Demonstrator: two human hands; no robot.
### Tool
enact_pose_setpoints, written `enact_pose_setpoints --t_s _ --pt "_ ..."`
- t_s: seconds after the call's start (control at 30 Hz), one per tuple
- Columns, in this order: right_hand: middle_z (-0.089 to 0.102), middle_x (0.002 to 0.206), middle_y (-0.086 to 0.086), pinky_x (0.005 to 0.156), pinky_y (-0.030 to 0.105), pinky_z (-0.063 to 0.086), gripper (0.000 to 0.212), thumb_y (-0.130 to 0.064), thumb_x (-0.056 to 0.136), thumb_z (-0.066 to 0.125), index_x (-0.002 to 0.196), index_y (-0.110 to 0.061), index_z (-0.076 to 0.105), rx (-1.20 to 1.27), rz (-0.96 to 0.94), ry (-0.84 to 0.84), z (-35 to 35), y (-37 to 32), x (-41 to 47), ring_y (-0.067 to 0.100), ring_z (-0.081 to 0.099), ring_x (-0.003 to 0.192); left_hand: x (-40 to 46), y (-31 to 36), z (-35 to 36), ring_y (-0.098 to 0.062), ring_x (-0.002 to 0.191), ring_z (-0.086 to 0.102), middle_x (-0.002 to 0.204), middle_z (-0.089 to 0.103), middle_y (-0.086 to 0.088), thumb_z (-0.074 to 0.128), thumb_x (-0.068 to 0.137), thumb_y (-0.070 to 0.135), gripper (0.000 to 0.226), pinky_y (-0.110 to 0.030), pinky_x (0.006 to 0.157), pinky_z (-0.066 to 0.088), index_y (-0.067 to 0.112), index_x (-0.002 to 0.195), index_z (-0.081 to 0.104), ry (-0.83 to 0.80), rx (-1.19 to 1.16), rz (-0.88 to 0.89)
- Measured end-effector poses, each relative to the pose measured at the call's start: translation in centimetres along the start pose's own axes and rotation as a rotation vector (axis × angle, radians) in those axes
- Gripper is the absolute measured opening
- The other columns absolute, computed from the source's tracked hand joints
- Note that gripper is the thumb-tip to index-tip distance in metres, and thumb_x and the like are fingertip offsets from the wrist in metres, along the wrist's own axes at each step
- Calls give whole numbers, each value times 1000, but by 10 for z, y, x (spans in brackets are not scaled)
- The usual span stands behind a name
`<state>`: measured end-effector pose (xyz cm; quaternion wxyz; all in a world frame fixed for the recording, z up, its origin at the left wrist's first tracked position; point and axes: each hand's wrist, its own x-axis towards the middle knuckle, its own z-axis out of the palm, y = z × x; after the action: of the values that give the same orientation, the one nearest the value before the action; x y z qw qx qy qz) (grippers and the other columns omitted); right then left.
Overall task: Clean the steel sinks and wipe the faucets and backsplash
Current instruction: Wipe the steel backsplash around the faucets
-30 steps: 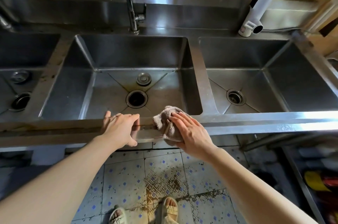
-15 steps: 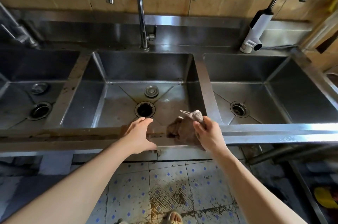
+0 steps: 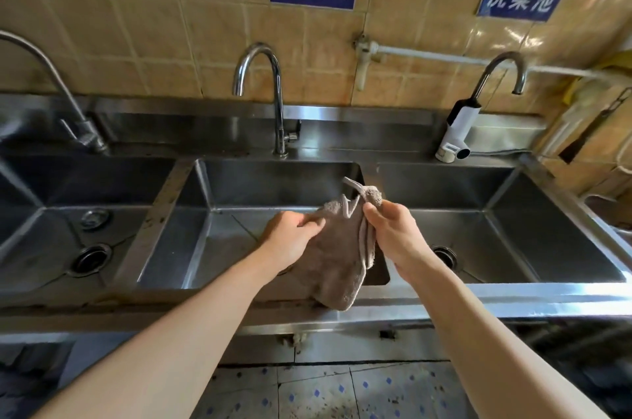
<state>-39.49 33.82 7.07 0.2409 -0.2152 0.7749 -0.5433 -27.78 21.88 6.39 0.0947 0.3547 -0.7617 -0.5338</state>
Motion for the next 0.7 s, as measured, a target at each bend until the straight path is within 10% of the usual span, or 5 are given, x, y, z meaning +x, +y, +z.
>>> enact_pose_setpoints --t_s 0.13,0.27,0.43,0.53,0.7 --pt "67 87 8 75 32 50 30 -25 99 48 94 -2 67 -64 -20 5 3 -8 9 19 61 82 0 3 -11 -32 100 64 104 69 -21 52 95 32 40 -28 78 43 -4 97 69 -51 -138 -38" --pt "67 109 14 101 48 43 57 -51 93 45 117 -2 61 443 162 -227 3 -5 15 28 62 105 3 7 -16 -24 104 63 111 68 -6 51 94 43 30 -39 97 47 20 106 65 -23 -479 -141" --pt "65 120 11 89 44 51 64 -45 77 70 131 -18 51 676 298 -581 15 20 -8 27 66 103 8 16 -31 -19 72 66 79 69 -4 49 97 35 24 -28 61 53 15 101 62 -41 -798 -265" --pt "59 123 18 83 43 54 77 1 77 71 141 -26 40 714 251 -384 18 27 -1 29 63 99 6 15 -42 -17 72 65 86 67 -6 50 96 14 12 -27 59 55 15 105 58 -201 -699 -263" --pt "62 103 14 81 40 53 34 2 94 50 107 -24 69 462 118 -209 11 20 8 22 60 89 7 8 -42 -21 89 61 109 60 -10 47 87 -16 56 -33 71 55 11 135 37 -229 -319 -308"
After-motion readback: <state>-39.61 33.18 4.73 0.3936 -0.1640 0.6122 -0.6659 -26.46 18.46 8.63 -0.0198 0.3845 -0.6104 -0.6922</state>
